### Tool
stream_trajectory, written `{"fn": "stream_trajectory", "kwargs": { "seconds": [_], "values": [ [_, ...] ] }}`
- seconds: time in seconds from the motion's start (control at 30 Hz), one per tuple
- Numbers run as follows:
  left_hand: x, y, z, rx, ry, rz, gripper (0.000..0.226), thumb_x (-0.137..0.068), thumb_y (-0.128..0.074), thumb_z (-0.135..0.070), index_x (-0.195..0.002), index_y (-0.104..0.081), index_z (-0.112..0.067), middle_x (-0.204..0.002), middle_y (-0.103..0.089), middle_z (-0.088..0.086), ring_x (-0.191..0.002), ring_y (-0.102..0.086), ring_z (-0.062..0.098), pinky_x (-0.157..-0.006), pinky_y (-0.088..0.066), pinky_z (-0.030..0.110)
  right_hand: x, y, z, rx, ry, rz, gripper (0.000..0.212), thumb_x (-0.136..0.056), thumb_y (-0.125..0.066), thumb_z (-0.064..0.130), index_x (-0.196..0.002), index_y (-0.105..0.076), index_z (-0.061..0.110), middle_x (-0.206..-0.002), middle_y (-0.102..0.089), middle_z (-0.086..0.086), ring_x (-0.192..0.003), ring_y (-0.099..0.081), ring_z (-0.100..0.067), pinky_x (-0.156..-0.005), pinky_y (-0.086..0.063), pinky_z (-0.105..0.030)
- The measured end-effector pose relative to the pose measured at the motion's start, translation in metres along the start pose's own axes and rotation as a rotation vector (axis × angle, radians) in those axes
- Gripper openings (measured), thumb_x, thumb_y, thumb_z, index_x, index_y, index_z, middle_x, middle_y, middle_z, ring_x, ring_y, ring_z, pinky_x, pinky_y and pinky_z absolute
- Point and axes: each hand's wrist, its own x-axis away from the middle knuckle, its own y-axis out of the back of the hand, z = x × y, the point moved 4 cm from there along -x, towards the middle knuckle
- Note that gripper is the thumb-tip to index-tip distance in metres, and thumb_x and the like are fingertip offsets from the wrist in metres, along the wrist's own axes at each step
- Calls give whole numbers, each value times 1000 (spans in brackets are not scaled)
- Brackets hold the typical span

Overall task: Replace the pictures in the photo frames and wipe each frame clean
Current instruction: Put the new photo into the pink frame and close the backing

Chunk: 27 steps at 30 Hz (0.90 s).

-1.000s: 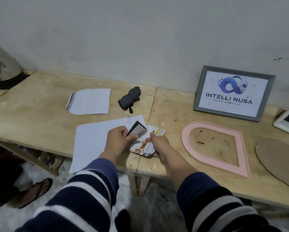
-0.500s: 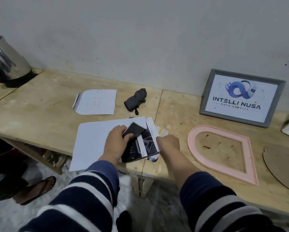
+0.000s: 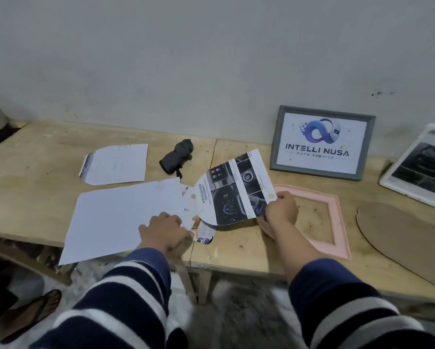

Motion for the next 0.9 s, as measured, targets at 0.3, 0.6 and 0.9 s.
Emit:
{"fn": "stream_trajectory", "kwargs": {
  "seconds": [0.3,0.6,0.9],
  "values": [
    [11,2,-133,973,-147,-79,46,-99,-50,-28,-139,-35,-12,-120,-63,13,-96,-65,27,-81,-53,38,-17,88,-28,-204,-121,-101,29,-88,-39,0,-100,-61,16,-102,-66,-6,-78,-62,-24,-57,-46,-30],
    [18,-23,-202,787,-327,-140,43,-91,-59,-4,-132,-48,-10,-121,-64,12,-90,-56,19,-79,-46,27,-41,153,-62,88,-117,-152,39,-86,-43,-2,-115,-66,12,-122,-64,-8,-107,-60,-30,-75,-39,-23],
    [-8,-35,-230,586,-355,-69,44,-90,-62,-8,-131,-49,-7,-124,-63,12,-109,-61,28,-91,-49,36,-66,155,-84,174,-170,-213,43,-83,-44,-3,-114,-65,17,-118,-66,-6,-98,-65,-30,-86,-55,-43]
  ]
}}
